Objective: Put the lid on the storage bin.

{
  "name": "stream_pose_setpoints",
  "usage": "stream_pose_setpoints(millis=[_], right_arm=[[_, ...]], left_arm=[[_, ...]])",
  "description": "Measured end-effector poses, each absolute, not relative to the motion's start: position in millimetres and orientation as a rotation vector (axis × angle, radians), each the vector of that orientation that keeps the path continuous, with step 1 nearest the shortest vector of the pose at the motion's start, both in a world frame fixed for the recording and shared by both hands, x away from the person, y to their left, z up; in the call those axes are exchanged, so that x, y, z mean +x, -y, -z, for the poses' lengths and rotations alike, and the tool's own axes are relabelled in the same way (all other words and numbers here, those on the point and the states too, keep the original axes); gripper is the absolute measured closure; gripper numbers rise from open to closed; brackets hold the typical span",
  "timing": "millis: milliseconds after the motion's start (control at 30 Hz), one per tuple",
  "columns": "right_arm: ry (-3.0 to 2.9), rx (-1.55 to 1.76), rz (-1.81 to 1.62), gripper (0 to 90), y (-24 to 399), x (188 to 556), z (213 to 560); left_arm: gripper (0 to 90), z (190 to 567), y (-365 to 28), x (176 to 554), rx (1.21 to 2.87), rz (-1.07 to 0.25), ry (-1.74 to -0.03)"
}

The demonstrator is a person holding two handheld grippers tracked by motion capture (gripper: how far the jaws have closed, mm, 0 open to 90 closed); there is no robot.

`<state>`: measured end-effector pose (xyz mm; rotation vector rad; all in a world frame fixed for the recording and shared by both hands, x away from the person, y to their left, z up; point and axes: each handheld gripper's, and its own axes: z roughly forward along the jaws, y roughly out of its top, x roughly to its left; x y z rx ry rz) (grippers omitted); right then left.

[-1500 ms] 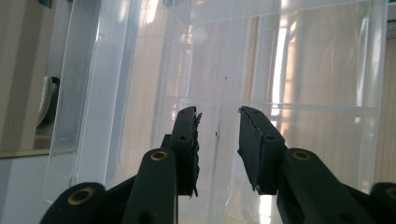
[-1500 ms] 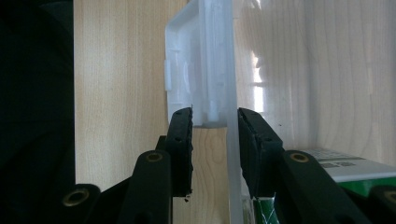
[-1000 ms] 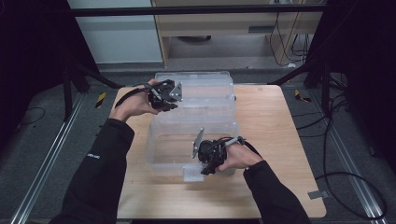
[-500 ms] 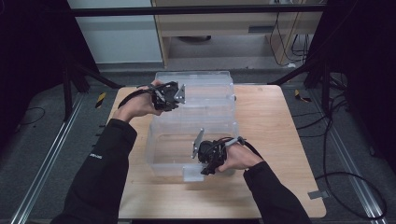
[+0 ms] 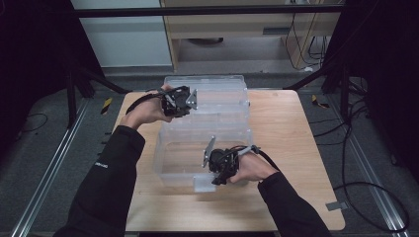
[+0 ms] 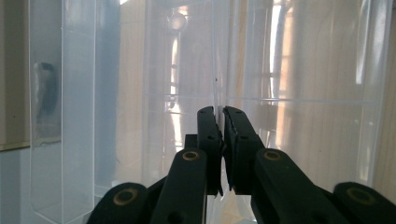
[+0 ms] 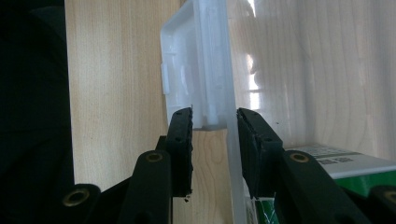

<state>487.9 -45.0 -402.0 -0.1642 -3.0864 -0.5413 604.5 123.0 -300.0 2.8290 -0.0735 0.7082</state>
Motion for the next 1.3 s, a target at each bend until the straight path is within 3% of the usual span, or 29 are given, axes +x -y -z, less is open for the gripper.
stream_pose_setpoints(millis=[1300], right_arm=[[3.104,-0.193,0.573,67.2,47,484,403]], left_arm=[[87.5,292,-124,564,2.766,-0.738,0.063]])
